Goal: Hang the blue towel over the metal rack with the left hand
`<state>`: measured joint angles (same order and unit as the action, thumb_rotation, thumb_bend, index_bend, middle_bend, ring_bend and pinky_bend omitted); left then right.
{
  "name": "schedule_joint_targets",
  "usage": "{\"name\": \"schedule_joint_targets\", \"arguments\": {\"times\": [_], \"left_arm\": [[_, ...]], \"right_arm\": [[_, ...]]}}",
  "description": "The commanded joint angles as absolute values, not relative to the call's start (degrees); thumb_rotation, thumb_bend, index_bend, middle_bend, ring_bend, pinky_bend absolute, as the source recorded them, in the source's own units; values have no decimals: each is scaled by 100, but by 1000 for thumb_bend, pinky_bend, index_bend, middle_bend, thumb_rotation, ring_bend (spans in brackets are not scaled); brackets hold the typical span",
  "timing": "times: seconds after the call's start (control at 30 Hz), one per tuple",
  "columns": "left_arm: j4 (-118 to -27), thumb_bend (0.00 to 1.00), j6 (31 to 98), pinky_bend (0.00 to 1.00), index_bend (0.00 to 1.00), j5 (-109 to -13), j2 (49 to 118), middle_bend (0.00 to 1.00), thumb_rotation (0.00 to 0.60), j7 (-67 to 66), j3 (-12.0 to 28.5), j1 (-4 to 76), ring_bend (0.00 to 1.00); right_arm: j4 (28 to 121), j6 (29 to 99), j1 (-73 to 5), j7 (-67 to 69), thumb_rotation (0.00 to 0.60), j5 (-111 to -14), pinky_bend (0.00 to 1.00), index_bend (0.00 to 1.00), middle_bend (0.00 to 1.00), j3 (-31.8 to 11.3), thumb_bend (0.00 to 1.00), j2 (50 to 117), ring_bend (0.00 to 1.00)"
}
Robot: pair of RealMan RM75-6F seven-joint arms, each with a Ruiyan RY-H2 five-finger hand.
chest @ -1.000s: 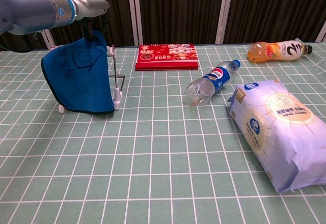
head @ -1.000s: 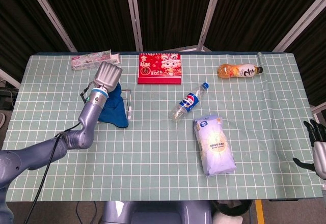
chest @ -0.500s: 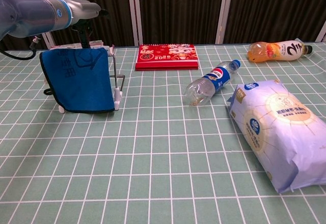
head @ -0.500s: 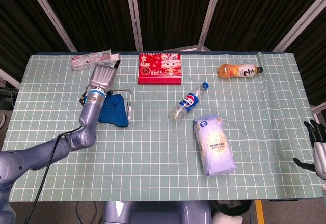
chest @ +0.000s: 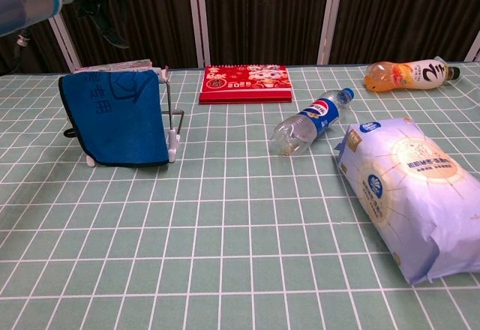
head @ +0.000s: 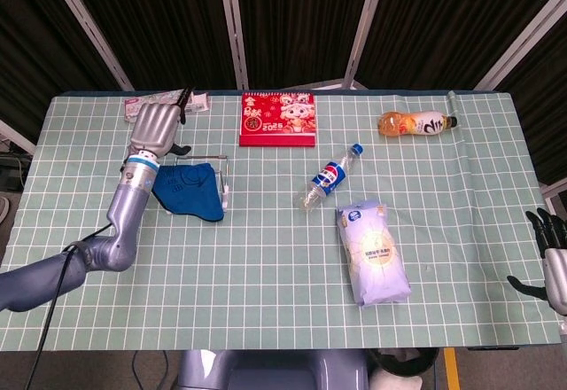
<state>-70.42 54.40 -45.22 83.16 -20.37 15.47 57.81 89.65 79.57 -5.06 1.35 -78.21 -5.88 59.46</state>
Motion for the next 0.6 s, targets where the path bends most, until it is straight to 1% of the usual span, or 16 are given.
{"name": "schedule_joint_targets", "arguments": {"times": [0.03, 0.13, 0.17, 0.23, 0.3, 0.43, 0.6], "left_arm": [[-8257, 0, 5974, 266, 0, -4848, 7459, 107, 600, -1642, 1516, 5028, 179], [-9066, 0, 6397, 114, 0, -5111, 6958, 12, 600, -1524, 1389, 4577, 48], [-9264, 0, 6496, 69, 0, -5194, 6832, 1, 600, -1506, 1343, 4464, 20], [-9786, 0, 6823, 16, 0, -5396, 6507, 0, 600, -1497, 1189, 4125, 0], [-10160, 0, 7070, 0, 0, -5585, 6278, 0, 600, -1478, 1070, 3870, 0], [-10913, 0, 7852, 0, 0, -6232, 5873, 0, 600, -1381, 684, 3140, 0], [-11266, 0, 8697, 0, 0, -7029, 5705, 0, 600, -1263, 168, 2291, 0]], "right_arm": [[8950, 8085, -474, 254, 600, -7948, 0, 0, 0, -586, 0, 5936, 0], [8887, 8252, -445, 406, 600, -8116, 0, 0, 0, -587, 0, 5953, 0], [8861, 8290, -439, 449, 600, -8158, 0, 0, 0, -586, 0, 5960, 0], [8819, 8407, -424, 562, 600, -8269, 0, 0, 0, -594, 0, 5971, 0], [8783, 8493, -411, 639, 600, -8350, 0, 0, 0, -596, 0, 5981, 0], [8752, 8694, -374, 834, 600, -8526, 0, 0, 0, -598, 0, 5973, 0], [8766, 8869, -341, 948, 600, -8719, 0, 0, 0, -572, 0, 5944, 0]]}}
